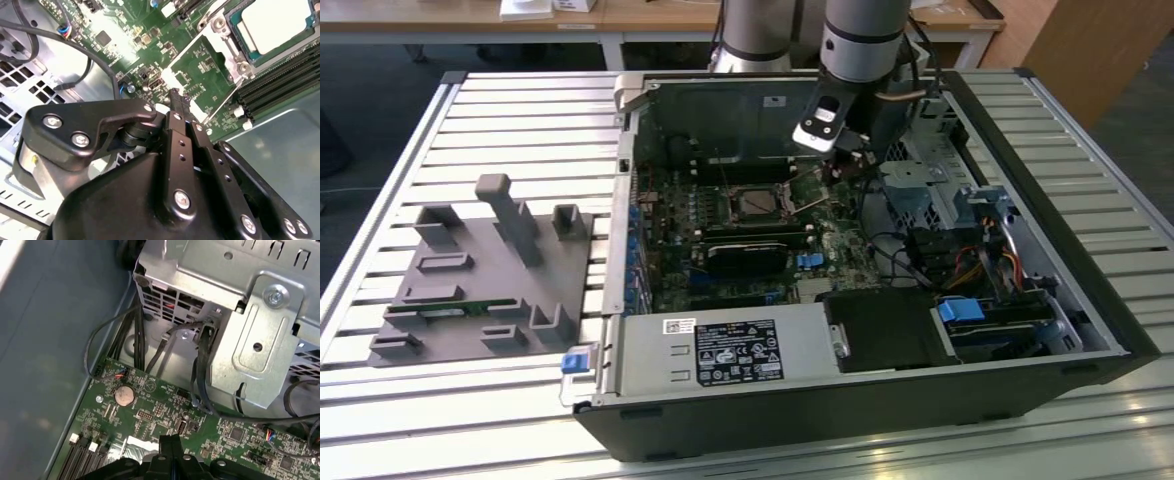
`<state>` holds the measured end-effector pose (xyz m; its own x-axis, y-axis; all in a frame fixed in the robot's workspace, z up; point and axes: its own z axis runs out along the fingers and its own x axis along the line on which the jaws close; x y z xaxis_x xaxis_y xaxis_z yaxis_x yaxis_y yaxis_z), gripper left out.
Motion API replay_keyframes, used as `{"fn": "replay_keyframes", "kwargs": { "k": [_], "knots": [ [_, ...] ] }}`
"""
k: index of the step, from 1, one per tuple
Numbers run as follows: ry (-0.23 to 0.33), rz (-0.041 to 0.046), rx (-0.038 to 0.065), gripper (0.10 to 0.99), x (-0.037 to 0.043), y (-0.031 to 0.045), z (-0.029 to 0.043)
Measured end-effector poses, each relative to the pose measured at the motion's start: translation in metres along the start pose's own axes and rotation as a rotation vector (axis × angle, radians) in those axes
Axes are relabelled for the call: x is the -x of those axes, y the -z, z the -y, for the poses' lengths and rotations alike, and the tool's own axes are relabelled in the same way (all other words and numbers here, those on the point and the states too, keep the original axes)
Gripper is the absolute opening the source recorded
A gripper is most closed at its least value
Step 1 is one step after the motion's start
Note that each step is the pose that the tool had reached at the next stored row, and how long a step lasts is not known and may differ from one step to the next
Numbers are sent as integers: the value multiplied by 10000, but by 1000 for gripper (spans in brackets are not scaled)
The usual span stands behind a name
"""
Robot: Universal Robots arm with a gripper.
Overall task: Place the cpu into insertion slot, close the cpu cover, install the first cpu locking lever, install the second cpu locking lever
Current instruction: 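Close the cpu cover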
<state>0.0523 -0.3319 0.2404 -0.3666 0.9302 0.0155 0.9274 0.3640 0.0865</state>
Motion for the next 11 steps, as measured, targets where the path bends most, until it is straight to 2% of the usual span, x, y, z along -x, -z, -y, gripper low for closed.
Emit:
{"fn": "replay_keyframes", "kwargs": {
  "k": [3, 11],
  "knots": [
    [-1, -4, 1, 106, -2, 34, -14],
    [-30, -1, -1, 106, -2, 26, -118]
  ]
}}
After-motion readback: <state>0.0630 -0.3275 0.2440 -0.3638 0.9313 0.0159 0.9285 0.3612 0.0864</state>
